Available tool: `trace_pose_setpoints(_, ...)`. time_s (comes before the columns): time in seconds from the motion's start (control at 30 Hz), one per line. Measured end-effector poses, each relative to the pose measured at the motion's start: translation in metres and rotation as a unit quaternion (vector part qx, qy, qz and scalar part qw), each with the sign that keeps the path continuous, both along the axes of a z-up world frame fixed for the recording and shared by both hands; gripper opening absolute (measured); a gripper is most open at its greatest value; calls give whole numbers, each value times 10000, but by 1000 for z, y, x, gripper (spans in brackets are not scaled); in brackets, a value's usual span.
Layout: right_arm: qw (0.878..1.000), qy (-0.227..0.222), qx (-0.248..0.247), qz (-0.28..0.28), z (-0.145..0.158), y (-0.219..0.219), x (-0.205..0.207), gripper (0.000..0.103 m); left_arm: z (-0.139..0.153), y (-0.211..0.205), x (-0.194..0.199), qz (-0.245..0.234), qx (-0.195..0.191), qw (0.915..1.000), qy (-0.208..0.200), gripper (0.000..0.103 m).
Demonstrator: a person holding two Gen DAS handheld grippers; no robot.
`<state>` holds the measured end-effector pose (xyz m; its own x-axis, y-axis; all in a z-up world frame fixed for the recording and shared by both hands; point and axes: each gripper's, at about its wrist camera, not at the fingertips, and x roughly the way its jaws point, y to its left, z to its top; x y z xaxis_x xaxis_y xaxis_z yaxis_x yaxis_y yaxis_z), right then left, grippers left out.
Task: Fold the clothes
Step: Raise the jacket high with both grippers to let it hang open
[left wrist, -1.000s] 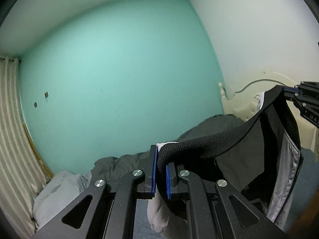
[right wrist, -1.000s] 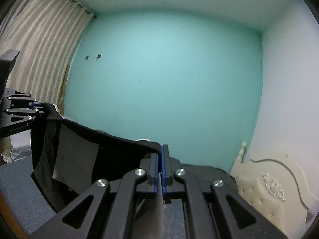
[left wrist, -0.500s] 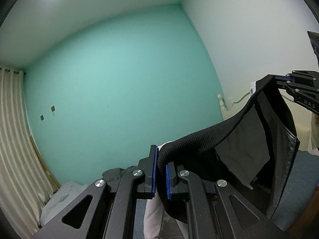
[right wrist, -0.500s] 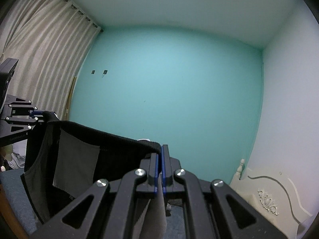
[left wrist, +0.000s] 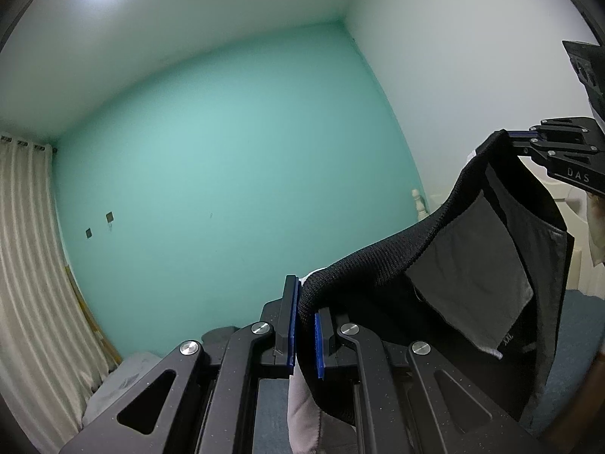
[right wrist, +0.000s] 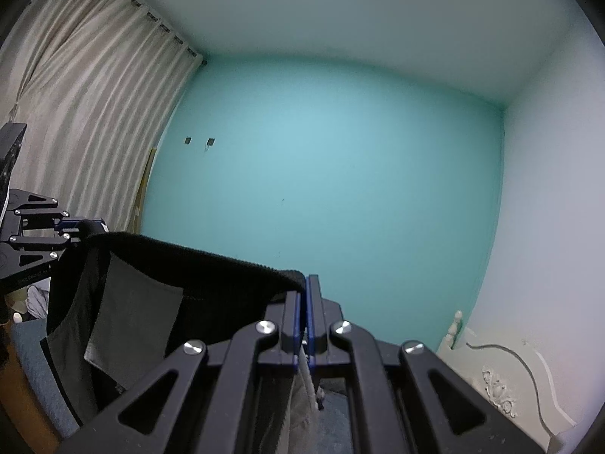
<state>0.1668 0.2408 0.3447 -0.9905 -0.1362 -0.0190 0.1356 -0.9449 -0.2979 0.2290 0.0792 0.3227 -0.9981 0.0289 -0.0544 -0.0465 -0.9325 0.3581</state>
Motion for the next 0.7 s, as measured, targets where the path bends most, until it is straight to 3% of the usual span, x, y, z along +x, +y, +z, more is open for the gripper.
trace_pose_setpoints(0.17,9991,-411,17,-83,-15,3,-18,2,-21,6,-3,-13,45,9993,-375,7)
trace_pose_setpoints(0.6,9866,-1605,-54,-272,-136,20,-169,2,-123,9,-60,153,116,9894,-1438,7)
trace_pose_setpoints(0.7,9832,-1794,-95,-317,-162,25,-199,2,-147,-4,-88,190,148,9865,-1617,7)
